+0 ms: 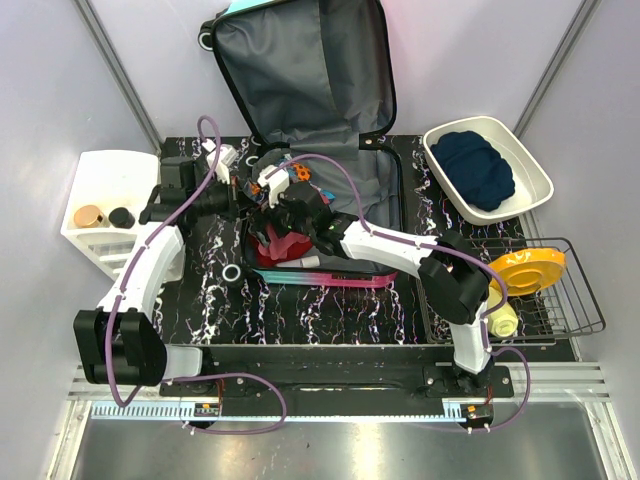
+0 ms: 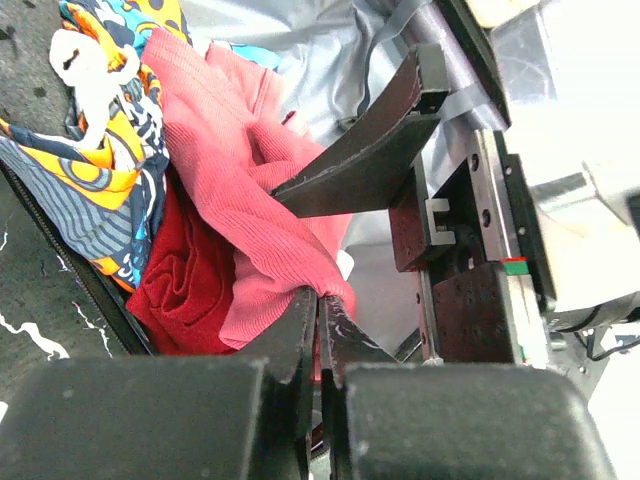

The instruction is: Open, take out, and arrange the luggage

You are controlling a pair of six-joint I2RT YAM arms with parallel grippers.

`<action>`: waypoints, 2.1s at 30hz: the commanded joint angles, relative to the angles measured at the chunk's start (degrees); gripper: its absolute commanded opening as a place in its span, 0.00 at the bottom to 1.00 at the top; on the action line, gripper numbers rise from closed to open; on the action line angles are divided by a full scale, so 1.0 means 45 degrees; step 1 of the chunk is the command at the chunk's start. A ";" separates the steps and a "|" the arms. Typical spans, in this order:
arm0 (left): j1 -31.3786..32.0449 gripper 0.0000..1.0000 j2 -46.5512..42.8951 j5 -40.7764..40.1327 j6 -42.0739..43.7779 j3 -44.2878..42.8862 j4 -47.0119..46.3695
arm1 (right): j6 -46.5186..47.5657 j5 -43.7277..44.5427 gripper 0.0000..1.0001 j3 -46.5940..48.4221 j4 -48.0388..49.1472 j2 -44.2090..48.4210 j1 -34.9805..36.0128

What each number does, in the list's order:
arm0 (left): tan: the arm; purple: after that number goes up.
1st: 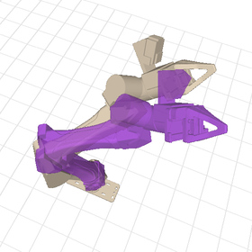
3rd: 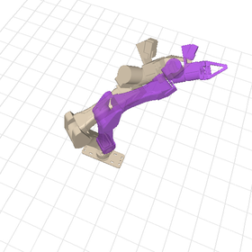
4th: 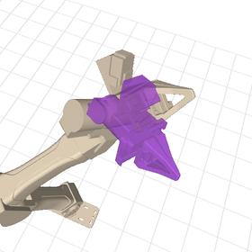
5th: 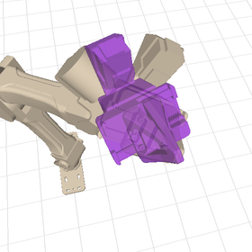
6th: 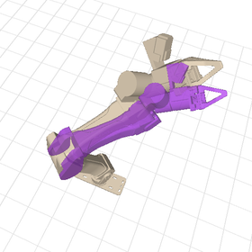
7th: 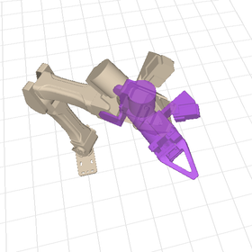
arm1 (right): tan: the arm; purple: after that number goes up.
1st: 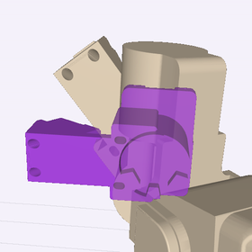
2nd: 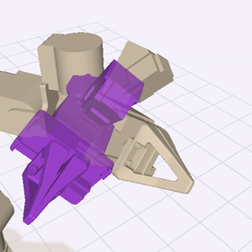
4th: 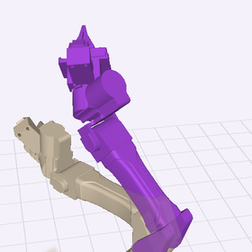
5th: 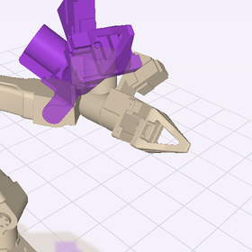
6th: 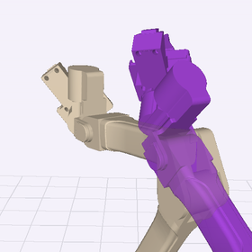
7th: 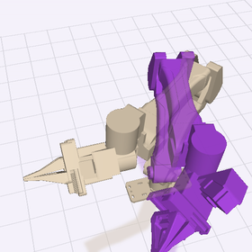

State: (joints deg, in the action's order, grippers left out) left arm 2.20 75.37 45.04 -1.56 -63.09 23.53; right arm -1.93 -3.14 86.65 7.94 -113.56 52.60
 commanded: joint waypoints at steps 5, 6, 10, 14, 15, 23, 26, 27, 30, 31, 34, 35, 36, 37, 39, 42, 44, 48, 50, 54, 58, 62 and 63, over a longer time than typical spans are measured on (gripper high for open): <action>-0.0019 0.00 -0.0421 0.0559 -0.1976 -0.0901 -0.1613 | -0.0879 0.2218 0.93 -0.0252 0.0305 0.0254 0.0030; -0.0019 0.00 -0.0422 0.0558 -0.2151 -0.0921 -0.1673 | -0.0879 0.2278 0.91 -0.0291 0.0324 0.0293 0.0049; -0.0019 0.00 -0.0402 0.0597 -0.2367 -0.1000 -0.1810 | -0.0704 0.2416 0.70 -0.0389 0.0305 0.0488 0.0050; -0.0019 0.00 -0.0461 0.0559 -0.2562 -0.1116 -0.2005 | -0.0430 0.2358 0.31 -0.0603 0.0305 0.1034 -0.0086; 0.0000 0.01 -0.0480 0.0597 -0.2563 -0.1155 -0.2006 | -0.0449 0.2241 0.23 -0.0681 0.0247 0.1191 -0.0184; -0.0039 0.77 -0.0694 0.0812 -0.2096 -0.1878 -0.1266 | -0.1951 -0.0648 0.00 -0.1930 -0.0729 0.4197 -0.2350; -0.0020 0.93 -0.0908 0.0715 -0.1609 -0.2093 -0.0797 | -0.2458 -0.1624 0.00 -0.2711 -0.0847 0.5408 -0.3541; -0.0039 0.95 -0.0949 0.0695 -0.1451 -0.2151 -0.0660 | -0.2596 -0.1859 0.00 -0.3042 -0.0906 0.5662 -0.4221; -0.0039 0.99 -0.1047 0.0539 -0.1040 -0.2327 -0.0191 | -0.3299 -0.2523 0.00 -0.3454 -0.1101 0.6639 -0.5337; -0.0039 0.99 -0.1085 0.0539 -0.0981 -0.2386 -0.0035 | -0.3494 -0.2854 0.00 -0.3494 -0.1159 0.7028 -0.6153; -0.0039 0.99 -0.1008 0.0558 -0.0864 -0.2522 0.0258 | -0.4003 -0.3208 0.00 -0.3456 -0.1277 0.7712 -0.7580; -0.0039 0.99 -0.0969 0.0597 -0.0864 -0.2562 0.0279 | -0.4178 -0.3209 0.00 -0.3378 -0.1335 0.7851 -0.7916; -0.0039 0.99 -0.0930 0.0617 -0.0864 -0.2601 0.0298 | -0.4296 -0.3209 0.00 -0.3164 -0.1375 0.7968 -0.8286; -0.0039 0.99 -0.0910 0.0656 -0.0883 -0.2659 0.0318 | -0.4432 -0.3171 0.00 -0.3027 -0.1414 0.8163 -0.8658; -0.0039 0.99 -0.0774 0.0676 -0.0903 -0.2757 0.0299 | -0.4687 -0.2995 0.00 -0.2541 -0.1589 0.8262 -0.9674; -0.0039 0.99 -0.0617 0.0676 -0.0961 -0.2894 0.0279 | -0.4804 -0.2527 0.00 -0.1915 -0.1609 0.8302 -1.0885; -0.0039 0.99 -0.0500 0.0714 -0.1039 -0.2914 0.0279 | -0.4940 -0.2234 0.00 -0.1562 -0.1570 0.7971 -1.1491; -0.0020 0.99 -0.0363 0.0773 -0.1098 -0.2894 0.0221 | -0.5468 -0.1979 0.00 -0.0296 -0.1356 0.6761 -1.3129; -0.0058 0.99 -0.0344 0.0734 -0.1040 -0.2913 0.0201 | -0.5604 -0.1803 0.00 0.0234 -0.1065 0.5746 -1.3484; -0.0058 0.99 -0.0324 0.0559 -0.0805 -0.2855 0.0279 | -0.5664 -0.1959 0.00 0.2512 -0.0497 0.3599 -1.4090; -0.0039 0.99 -0.0168 0.0422 -0.0786 -0.3030 0.0746 | -0.6150 -0.2464 0.00 0.5698 -0.0418 0.0422 -1.4461; -0.0078 0.99 -0.0109 0.0246 -0.0357 -0.3284 0.1410 | -0.7067 -0.2916 0.00 0.9623 -0.1701 -0.2396 -1.4520; -0.0078 0.99 -0.0090 0.0169 -0.0279 -0.3362 0.1509 | -0.7109 -0.2839 0.00 1.0810 -0.2152 -0.2827 -1.4521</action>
State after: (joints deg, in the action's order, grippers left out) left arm 2.17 74.81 46.48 -5.10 -74.74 28.64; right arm -29.71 -13.96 120.75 0.32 -121.03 -12.69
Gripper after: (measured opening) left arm 0.988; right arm 0.093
